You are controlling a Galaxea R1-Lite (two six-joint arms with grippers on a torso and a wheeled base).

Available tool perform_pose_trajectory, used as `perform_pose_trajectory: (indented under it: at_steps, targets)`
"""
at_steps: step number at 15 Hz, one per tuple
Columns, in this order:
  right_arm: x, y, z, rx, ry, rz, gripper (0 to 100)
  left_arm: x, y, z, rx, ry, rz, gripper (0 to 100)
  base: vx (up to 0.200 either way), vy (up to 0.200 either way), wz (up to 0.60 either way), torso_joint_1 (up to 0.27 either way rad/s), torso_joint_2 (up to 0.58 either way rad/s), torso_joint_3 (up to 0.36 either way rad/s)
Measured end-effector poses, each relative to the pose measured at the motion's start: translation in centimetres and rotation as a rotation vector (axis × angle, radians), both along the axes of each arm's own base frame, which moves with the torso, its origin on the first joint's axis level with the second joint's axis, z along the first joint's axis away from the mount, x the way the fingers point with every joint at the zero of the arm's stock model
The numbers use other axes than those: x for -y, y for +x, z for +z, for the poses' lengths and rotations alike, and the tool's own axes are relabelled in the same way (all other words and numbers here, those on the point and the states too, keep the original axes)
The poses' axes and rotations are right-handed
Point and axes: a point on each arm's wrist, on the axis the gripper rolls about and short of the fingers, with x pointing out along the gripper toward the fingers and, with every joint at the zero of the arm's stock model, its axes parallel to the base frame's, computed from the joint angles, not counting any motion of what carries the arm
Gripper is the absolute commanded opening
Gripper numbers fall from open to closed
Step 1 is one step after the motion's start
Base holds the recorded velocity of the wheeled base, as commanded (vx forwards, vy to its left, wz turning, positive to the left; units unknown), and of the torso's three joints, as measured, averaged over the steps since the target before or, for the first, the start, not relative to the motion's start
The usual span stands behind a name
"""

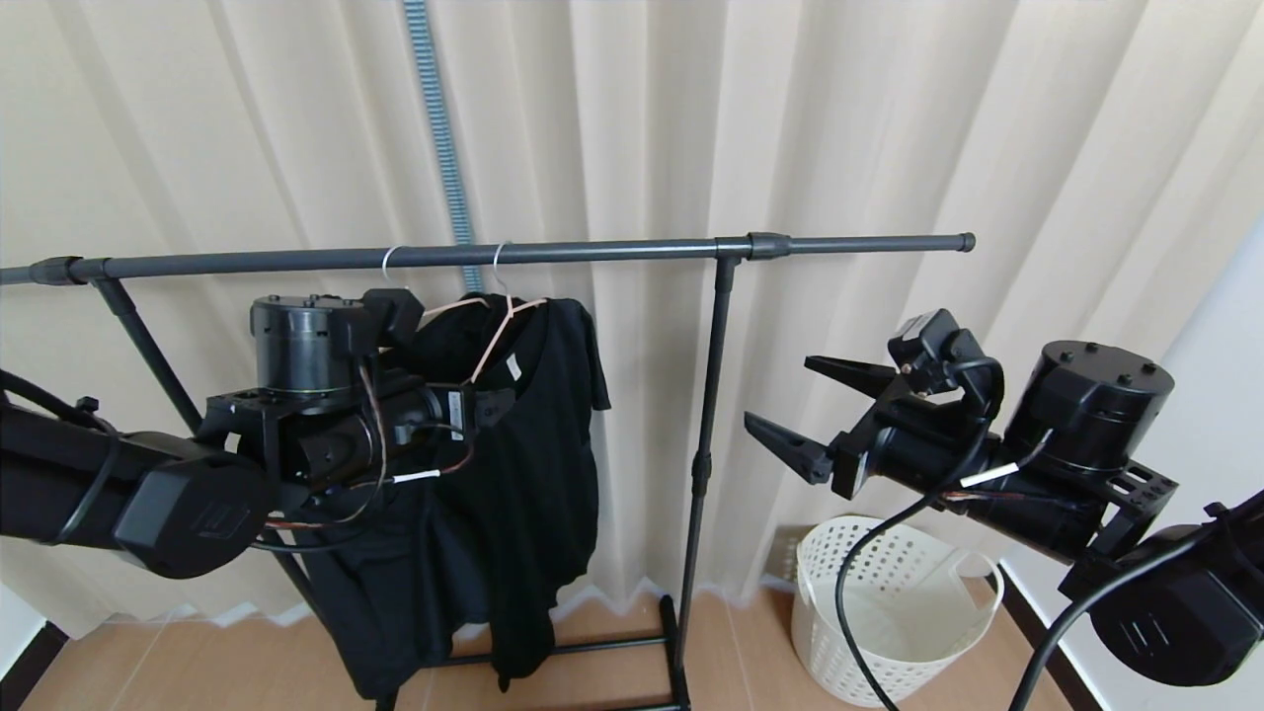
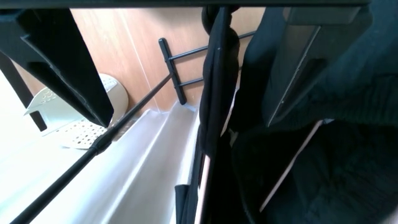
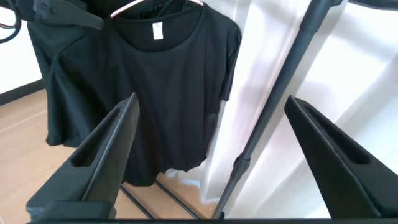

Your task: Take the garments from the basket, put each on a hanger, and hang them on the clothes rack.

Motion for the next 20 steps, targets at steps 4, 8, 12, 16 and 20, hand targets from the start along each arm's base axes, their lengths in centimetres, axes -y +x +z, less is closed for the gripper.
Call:
perform_pose_trajectory:
  at_steps: [4, 8, 12, 16, 20]
  targets:
    - [0.9, -1.2, 1.9, 0.048, 0.020, -0.014, 100, -0.6, -1.9, 0.7, 0.008, -0.001, -0.002, 100, 0.000, 0.000, 0.00, 0.000, 0.00, 0.000]
    - [2.5, -3.8, 2.4, 0.045, 0.017, -0.037, 100, -1.6, -5.1, 0.5, -0.013, 0.007, -0.008, 100, 0.000, 0.000, 0.00, 0.000, 0.00, 0.000]
    - [3.7, -6.5, 2.8, 0.050, 0.019, -0.048, 100, -2.9, -9.2, 0.2, 0.007, 0.000, -0.008, 100, 0.000, 0.000, 0.00, 0.000, 0.00, 0.000]
    - [5.0, -9.7, 2.1, 0.033, 0.012, -0.075, 100, -4.5, -14.3, -1.1, 0.018, -0.004, -0.010, 100, 0.000, 0.000, 0.00, 0.000, 0.00, 0.000]
    - [6.8, -14.0, 0.4, 0.001, -0.004, -0.101, 100, -6.1, -19.4, -2.3, 0.050, -0.015, -0.011, 100, 0.000, 0.000, 0.00, 0.000, 0.00, 0.000]
